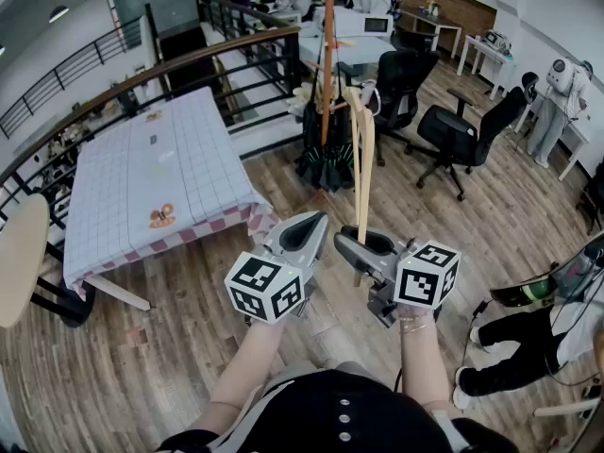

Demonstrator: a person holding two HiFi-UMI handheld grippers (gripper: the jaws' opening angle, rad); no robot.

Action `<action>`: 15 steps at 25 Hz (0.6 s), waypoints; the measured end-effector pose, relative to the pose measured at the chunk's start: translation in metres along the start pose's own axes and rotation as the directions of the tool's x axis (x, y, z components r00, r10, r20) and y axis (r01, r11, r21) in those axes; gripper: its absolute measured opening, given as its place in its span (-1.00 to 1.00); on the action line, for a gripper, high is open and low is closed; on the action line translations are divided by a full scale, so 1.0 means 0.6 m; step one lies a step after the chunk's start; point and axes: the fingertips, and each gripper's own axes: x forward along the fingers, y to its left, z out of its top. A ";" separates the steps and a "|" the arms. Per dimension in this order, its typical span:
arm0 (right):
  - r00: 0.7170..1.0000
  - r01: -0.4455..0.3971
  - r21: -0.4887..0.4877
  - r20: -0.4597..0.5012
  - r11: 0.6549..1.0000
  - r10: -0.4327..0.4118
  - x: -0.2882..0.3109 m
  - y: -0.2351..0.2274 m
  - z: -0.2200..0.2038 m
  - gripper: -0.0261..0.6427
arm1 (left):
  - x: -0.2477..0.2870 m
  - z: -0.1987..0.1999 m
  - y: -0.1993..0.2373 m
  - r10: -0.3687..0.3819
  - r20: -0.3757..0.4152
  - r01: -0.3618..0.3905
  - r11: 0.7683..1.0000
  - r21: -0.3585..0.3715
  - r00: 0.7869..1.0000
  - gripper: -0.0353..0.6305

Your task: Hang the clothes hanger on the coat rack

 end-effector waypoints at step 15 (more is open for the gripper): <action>1.000 0.019 -0.004 -0.012 1.000 -0.019 0.015 -0.017 -0.007 -0.63 | 0.006 -0.010 0.020 -0.005 -0.016 0.005 1.000 -0.025 1.000 -0.90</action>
